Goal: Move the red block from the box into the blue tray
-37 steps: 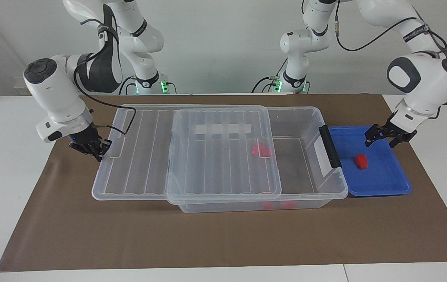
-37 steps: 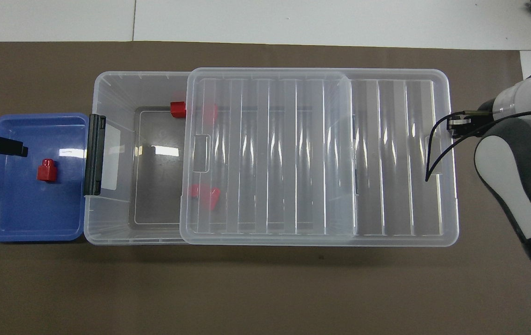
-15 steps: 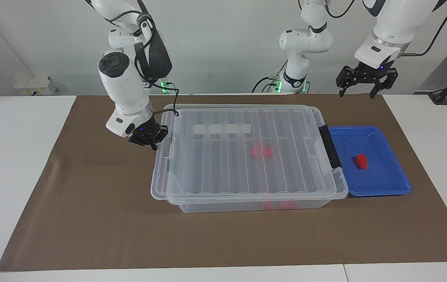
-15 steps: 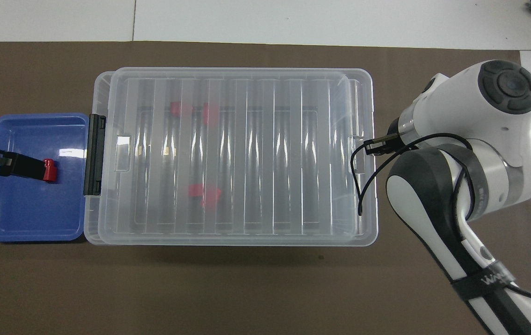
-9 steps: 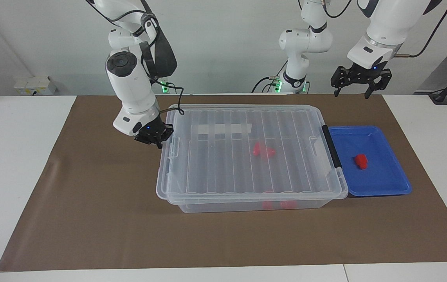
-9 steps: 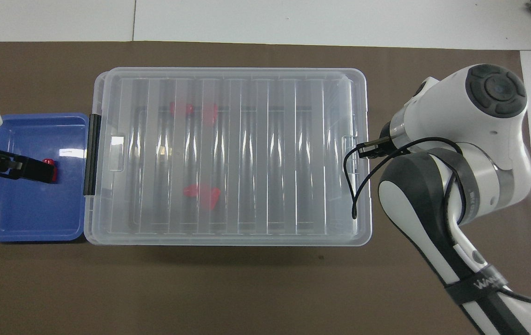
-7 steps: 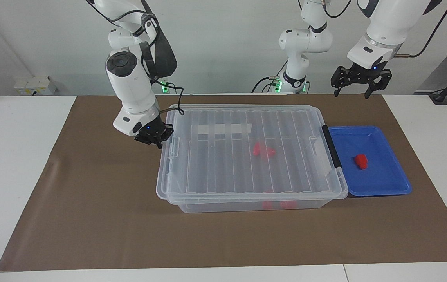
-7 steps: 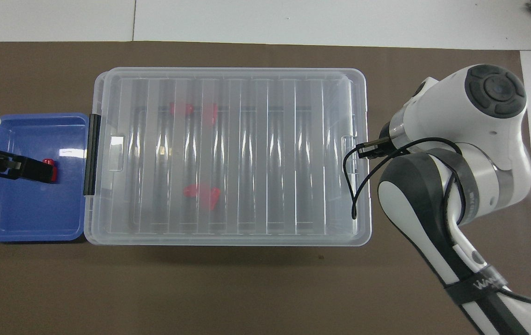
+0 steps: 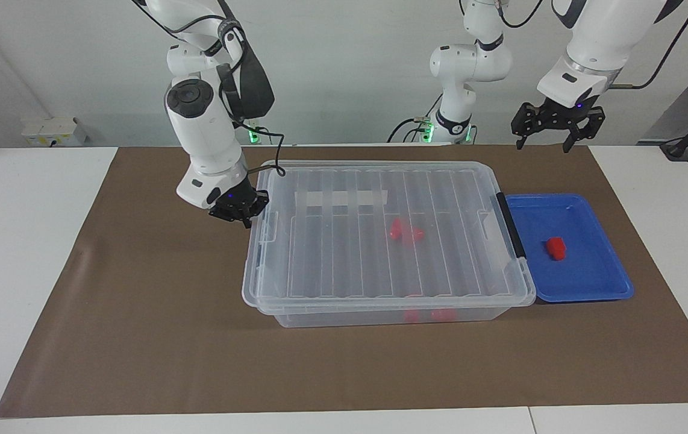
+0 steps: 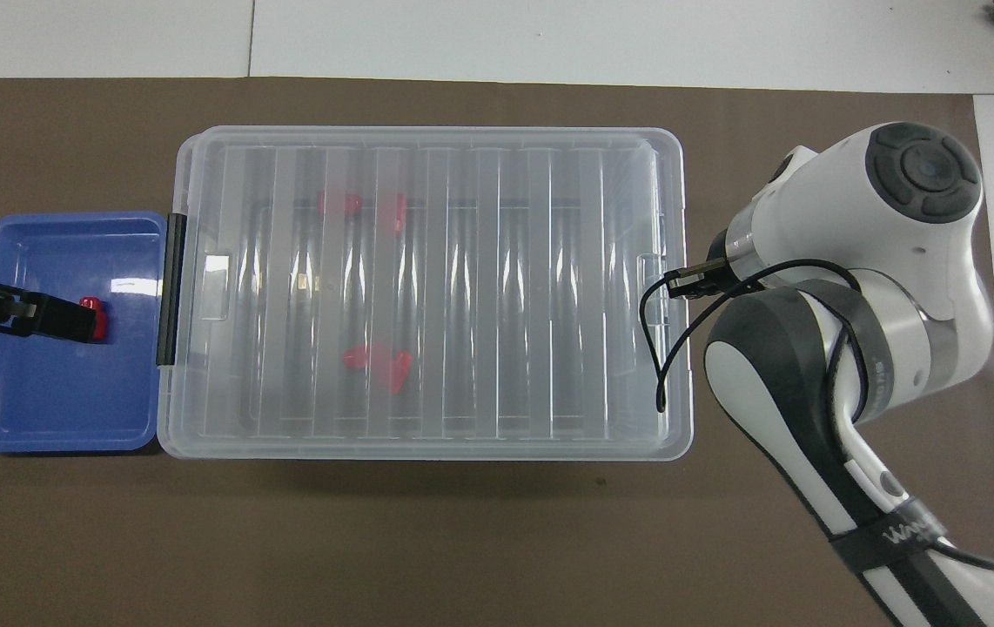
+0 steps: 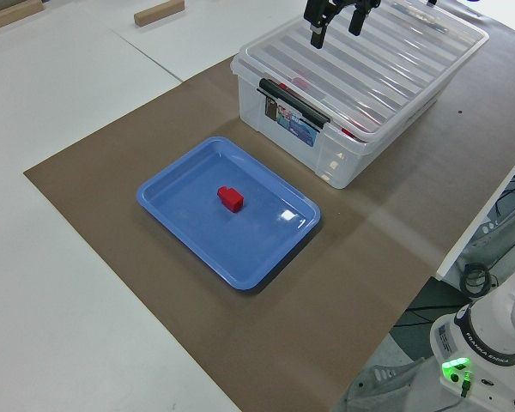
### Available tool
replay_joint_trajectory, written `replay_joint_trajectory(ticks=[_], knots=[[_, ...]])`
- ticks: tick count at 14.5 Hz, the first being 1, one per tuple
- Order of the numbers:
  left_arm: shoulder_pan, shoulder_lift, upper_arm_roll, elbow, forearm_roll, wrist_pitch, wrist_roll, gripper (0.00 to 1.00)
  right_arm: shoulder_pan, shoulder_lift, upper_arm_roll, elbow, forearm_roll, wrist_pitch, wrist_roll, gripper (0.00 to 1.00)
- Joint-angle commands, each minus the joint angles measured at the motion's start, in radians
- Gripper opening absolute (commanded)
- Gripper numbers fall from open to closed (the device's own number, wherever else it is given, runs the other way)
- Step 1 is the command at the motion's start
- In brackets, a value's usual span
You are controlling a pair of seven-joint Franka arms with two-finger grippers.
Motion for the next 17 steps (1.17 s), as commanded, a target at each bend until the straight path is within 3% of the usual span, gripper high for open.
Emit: replay_joint_trajectory(ticks=[1,10,17], knots=[[0.032,-0.04,-0.031,-0.052,0.015,0.039,0.004,1.0,-0.011,-0.028,0.017,-0.029,0.024,-0.003,0.008,0.0],[0.086,-0.04,-0.095,-0.052,0.015,0.039,0.003,1.0,-0.037,-0.064,0.011,-0.023,0.023,-0.032,0.011,0.0],[0.096,-0.04,-0.101,-0.052,0.015,0.038,0.001,1.0,-0.14,-0.112,0.011,-0.023,0.021,-0.066,0.002,0.0]])
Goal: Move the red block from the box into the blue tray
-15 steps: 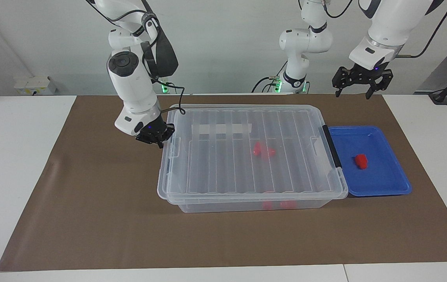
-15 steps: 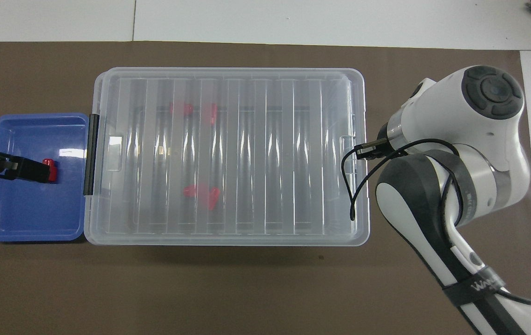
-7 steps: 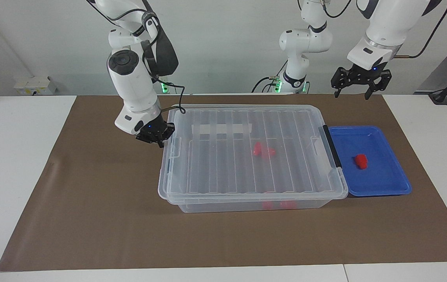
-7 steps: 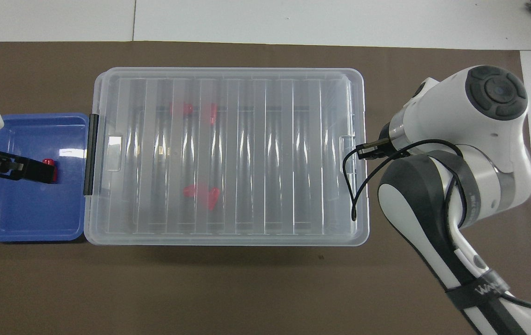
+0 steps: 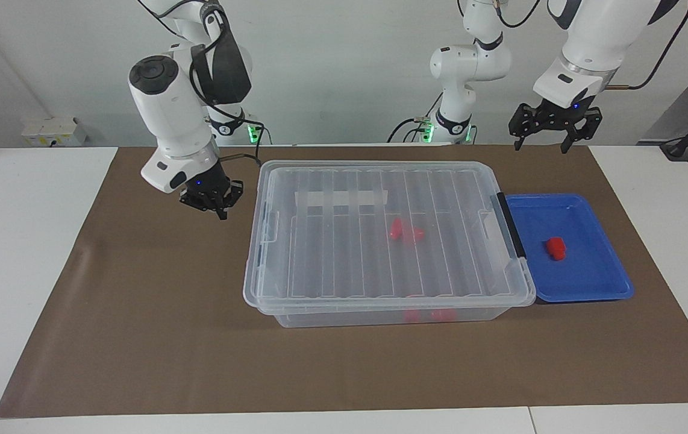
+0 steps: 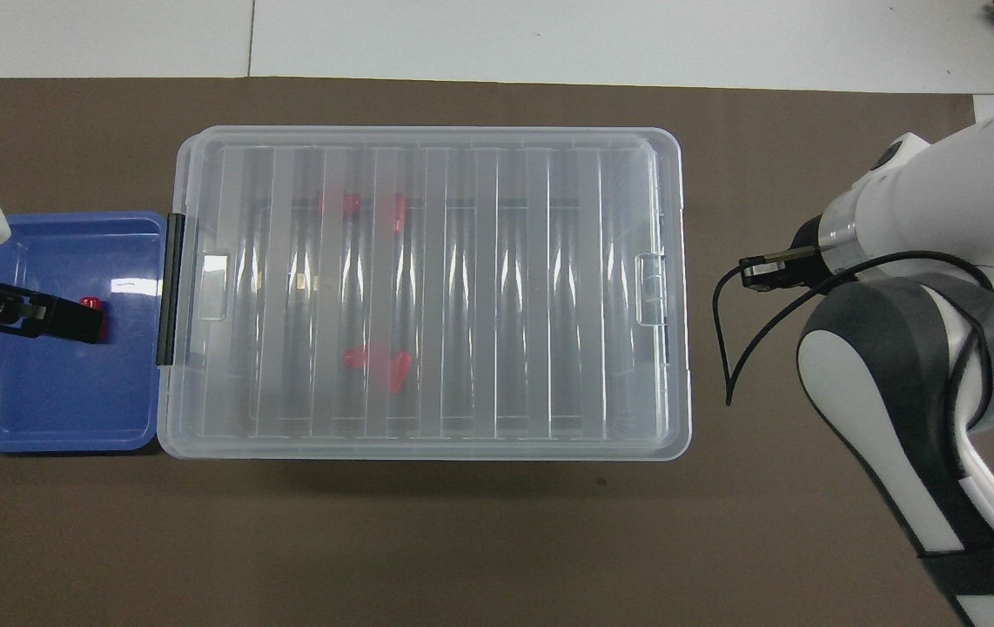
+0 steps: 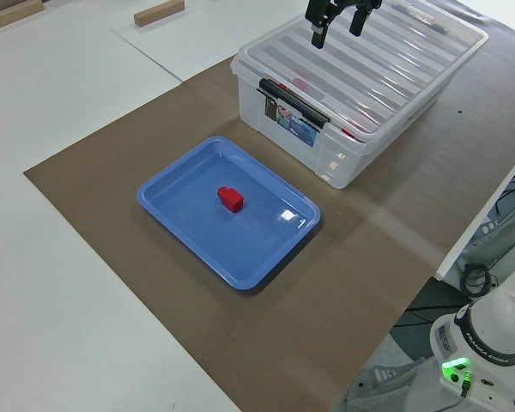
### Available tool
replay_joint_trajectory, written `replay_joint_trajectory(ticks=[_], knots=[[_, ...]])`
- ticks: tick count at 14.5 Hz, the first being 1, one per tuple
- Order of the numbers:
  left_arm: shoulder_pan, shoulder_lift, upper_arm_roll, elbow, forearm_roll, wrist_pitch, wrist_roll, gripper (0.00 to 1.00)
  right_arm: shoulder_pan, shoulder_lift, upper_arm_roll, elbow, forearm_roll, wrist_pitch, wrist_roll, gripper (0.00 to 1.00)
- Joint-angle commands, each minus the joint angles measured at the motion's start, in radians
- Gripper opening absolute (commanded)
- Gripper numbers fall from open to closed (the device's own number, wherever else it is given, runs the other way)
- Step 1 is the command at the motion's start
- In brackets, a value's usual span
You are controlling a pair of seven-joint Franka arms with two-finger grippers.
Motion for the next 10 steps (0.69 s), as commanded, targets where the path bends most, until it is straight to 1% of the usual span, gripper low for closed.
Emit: replay_joint_trajectory(ticks=[1,7,8,9,10], knots=[[0.042,-0.033,-0.039,-0.04,0.015,0.023,0.001,1.0,-0.036,-0.029,0.012,-0.021,0.02,-0.008,-0.003,0.0],[0.041,-0.033,-0.042,-0.039,0.015,0.021,-0.003,1.0,-0.04,-0.029,0.01,-0.01,0.005,0.002,0.003,0.0],[0.041,-0.033,-0.042,-0.039,0.015,0.021,-0.004,1.0,-0.046,-0.03,0.009,0.001,0.005,0.0,0.006,0.35],[0.041,-0.031,-0.042,-0.039,0.015,0.021,-0.004,1.0,-0.034,-0.038,-0.003,0.008,0.007,-0.008,0.006,0.75],[0.039,-0.031,-0.041,-0.039,0.015,0.021,-0.004,1.0,0.0,-0.044,-0.054,0.008,0.007,-0.008,0.008,0.89]])
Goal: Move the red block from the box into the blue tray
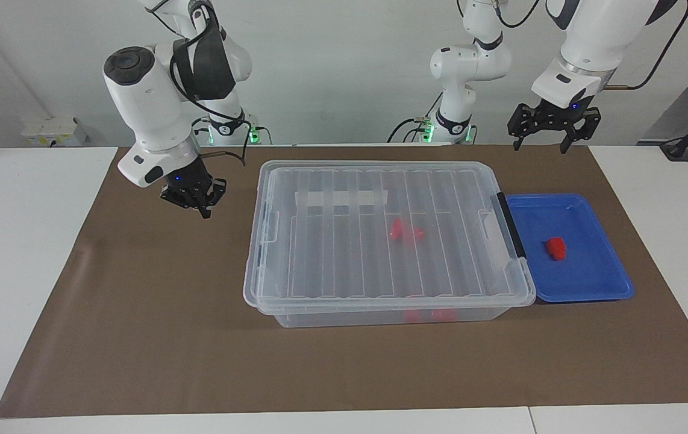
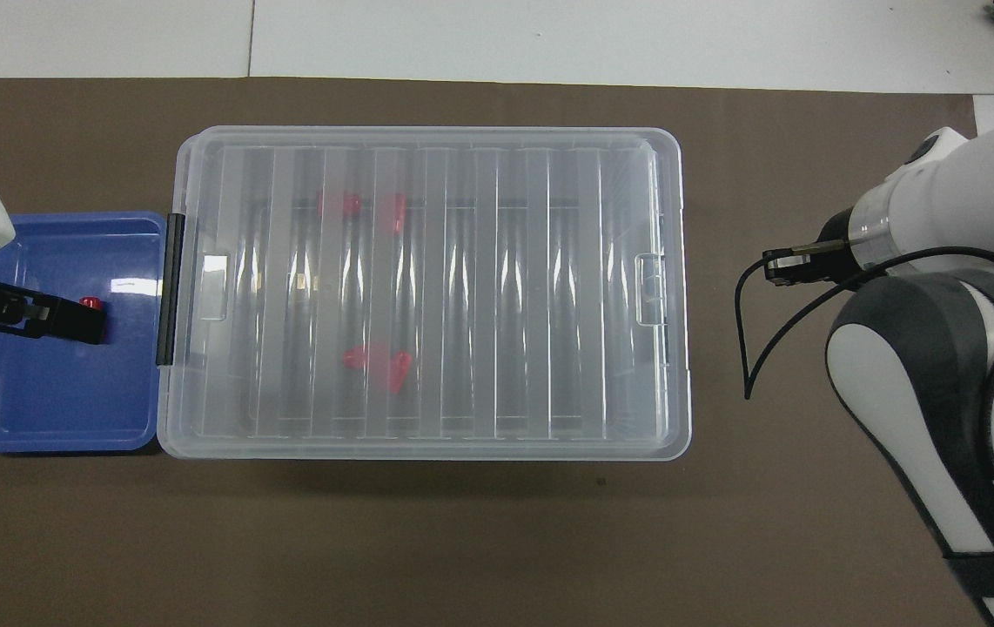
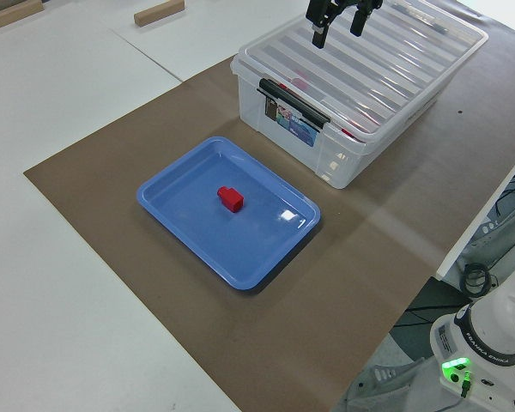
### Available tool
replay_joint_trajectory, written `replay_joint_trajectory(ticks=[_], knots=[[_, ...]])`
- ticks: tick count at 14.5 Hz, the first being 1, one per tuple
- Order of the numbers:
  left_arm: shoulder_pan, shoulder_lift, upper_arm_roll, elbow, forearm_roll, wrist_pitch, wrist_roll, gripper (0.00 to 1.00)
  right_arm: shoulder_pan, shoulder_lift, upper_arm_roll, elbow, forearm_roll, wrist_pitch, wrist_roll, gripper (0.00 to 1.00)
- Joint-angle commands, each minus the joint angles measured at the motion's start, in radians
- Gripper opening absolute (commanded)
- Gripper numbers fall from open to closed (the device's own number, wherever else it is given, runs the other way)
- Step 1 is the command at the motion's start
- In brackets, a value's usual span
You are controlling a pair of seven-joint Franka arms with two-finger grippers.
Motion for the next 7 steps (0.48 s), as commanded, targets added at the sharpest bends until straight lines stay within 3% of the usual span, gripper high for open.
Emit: replay_joint_trajectory(ticks=[1,3,7], knots=[[0.015,-0.033,-0.013,-0.037,0.015,0.021,-0.003,1.0,0.082,-0.048,-0.112,-0.001,0.007,-0.009,0.008,0.91],[0.016,-0.031,-0.011,-0.034,0.015,0.021,-0.002,1.0,0.121,-0.069,-0.174,-0.001,0.008,-0.011,0.006,0.98],[0.019,-0.031,-0.011,-0.034,0.015,0.014,-0.005,1.0,0.175,-0.105,-0.26,0.025,0.007,-0.084,0.008,0.99]])
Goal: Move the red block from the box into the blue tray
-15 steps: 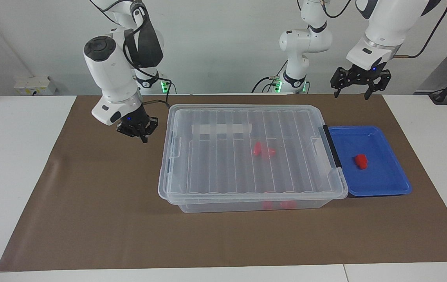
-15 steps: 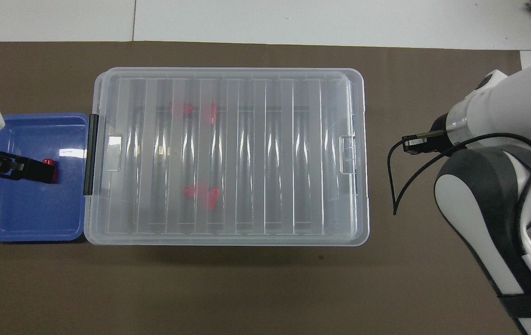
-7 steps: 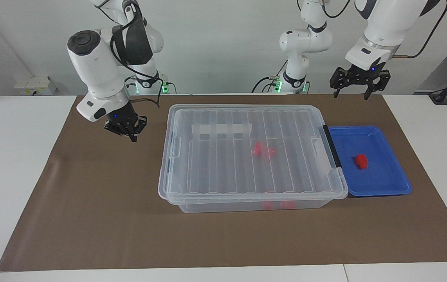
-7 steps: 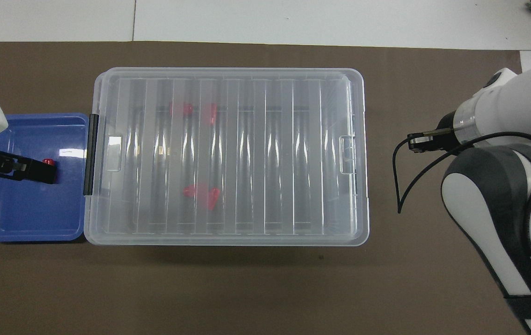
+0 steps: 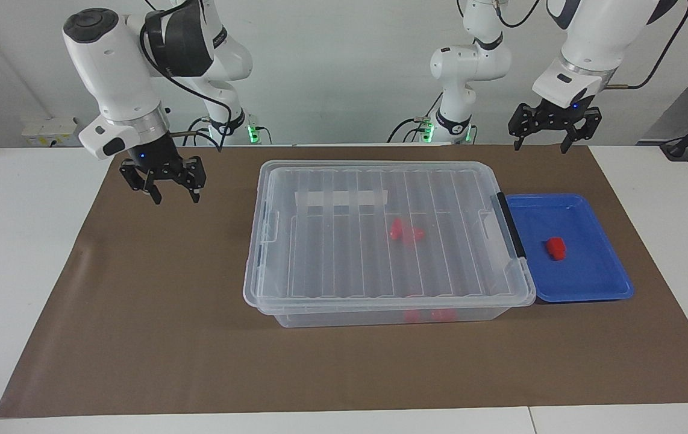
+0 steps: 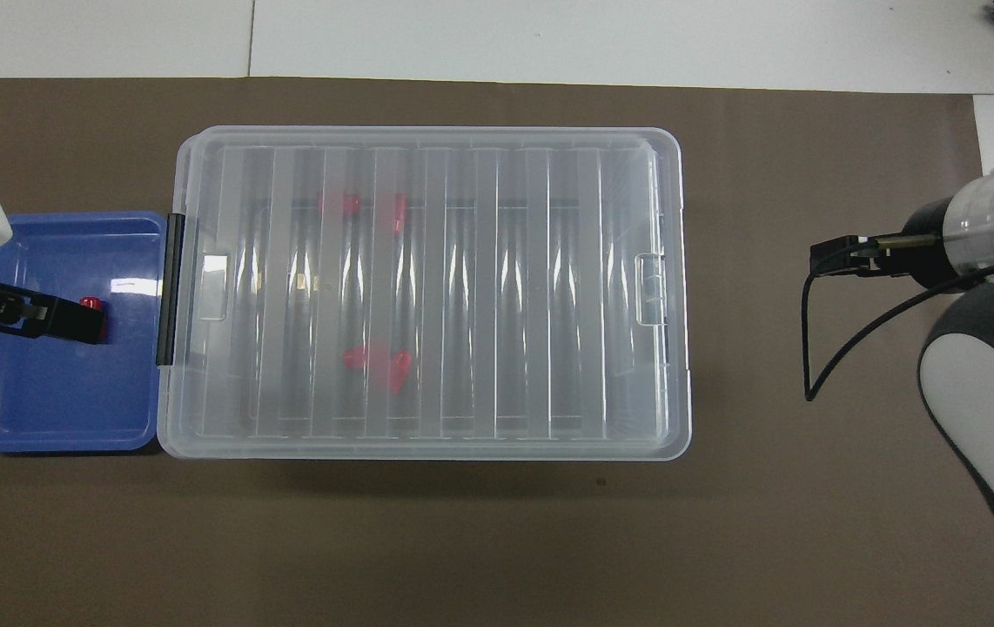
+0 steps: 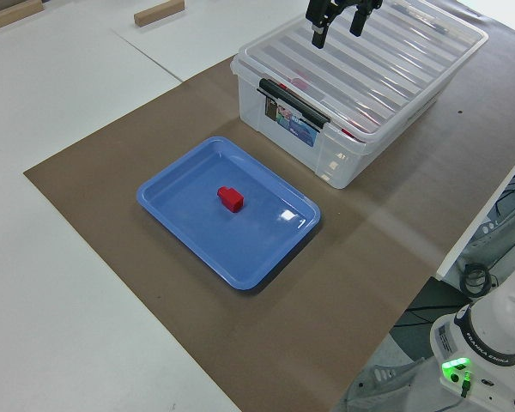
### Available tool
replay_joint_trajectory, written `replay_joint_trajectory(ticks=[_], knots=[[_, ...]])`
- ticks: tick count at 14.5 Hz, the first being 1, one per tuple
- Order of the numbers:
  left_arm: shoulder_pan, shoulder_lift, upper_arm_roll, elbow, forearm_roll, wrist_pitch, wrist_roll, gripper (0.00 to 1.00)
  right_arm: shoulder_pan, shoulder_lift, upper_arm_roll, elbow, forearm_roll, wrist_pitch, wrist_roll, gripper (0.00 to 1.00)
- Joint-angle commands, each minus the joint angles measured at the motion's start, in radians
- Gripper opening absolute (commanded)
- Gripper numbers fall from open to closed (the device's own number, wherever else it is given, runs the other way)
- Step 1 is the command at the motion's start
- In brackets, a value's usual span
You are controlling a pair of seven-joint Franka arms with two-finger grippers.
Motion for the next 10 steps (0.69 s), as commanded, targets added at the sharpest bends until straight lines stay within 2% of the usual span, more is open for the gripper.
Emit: replay_joint_trajectory(ticks=[1,6,10], knots=[[0.016,-0.031,-0.01,-0.034,0.015,0.004,-0.005,1.0,0.028,-0.026,-0.041,0.031,0.005,-0.064,0.008,0.99],[0.017,-0.031,-0.003,-0.035,0.015,0.004,-0.005,1.0,0.014,0.0,-0.047,0.197,-0.03,-0.231,0.006,1.0],[0.017,-0.031,-0.003,-0.035,0.015,0.004,-0.005,1.0,0.011,0.011,-0.051,0.245,-0.042,-0.331,0.006,1.0]])
